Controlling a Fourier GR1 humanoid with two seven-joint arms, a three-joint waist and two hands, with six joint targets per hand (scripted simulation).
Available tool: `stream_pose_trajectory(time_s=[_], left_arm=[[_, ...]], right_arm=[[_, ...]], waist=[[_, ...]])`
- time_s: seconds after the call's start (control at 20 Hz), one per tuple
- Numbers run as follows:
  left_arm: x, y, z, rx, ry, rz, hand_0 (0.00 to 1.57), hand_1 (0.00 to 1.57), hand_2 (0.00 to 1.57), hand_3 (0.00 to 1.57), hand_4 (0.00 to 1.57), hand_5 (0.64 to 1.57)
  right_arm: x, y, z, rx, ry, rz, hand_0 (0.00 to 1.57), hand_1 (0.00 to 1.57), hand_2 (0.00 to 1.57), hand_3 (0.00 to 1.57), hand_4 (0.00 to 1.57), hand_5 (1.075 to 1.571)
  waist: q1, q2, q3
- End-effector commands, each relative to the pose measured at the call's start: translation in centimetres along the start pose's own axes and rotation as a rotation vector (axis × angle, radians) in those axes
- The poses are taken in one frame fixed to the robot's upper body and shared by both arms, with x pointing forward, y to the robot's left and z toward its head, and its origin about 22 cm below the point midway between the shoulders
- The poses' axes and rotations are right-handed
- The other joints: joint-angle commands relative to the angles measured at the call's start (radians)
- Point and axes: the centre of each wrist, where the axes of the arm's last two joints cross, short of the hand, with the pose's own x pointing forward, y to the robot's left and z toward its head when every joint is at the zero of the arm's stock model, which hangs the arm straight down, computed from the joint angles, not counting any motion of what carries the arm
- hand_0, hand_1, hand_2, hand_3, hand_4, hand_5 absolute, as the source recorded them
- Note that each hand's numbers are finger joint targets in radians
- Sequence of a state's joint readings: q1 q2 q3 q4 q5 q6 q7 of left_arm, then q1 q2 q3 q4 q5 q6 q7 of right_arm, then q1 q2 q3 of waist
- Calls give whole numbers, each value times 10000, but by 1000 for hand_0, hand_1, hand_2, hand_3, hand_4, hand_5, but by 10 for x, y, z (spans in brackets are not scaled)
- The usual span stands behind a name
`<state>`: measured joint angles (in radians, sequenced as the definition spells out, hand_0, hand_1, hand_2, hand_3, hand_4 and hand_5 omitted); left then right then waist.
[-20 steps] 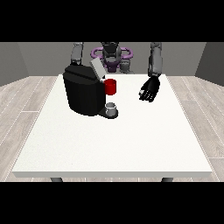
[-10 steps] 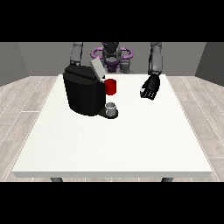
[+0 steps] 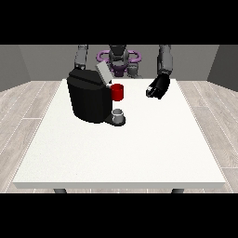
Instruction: Insert the coffee pod into the coffee machine and close the lid
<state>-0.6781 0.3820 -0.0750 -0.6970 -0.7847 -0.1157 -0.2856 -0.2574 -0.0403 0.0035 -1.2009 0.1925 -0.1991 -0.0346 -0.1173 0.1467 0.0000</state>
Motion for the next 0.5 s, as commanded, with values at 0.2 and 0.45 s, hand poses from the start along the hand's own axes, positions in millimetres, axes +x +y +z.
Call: stream_pose_trajectory(time_s=[0.2, 0.45], left_arm=[[38, 37, -22, -517, -612, 390, 1371, 1371, 1379, 1325, 504, 1571], [36, 24, -18, -698, -549, 475, 1402, 1402, 1390, 1329, 542, 1571]], right_arm=[[-7, -1, -5, 107, 33, -50, 0, 0, 0, 0, 0, 1571], [-15, -6, 5, 2, 476, -293, 0, 0, 0, 0, 0, 1571]], waist=[[-31, -469, 3], [-48, -982, 1]])
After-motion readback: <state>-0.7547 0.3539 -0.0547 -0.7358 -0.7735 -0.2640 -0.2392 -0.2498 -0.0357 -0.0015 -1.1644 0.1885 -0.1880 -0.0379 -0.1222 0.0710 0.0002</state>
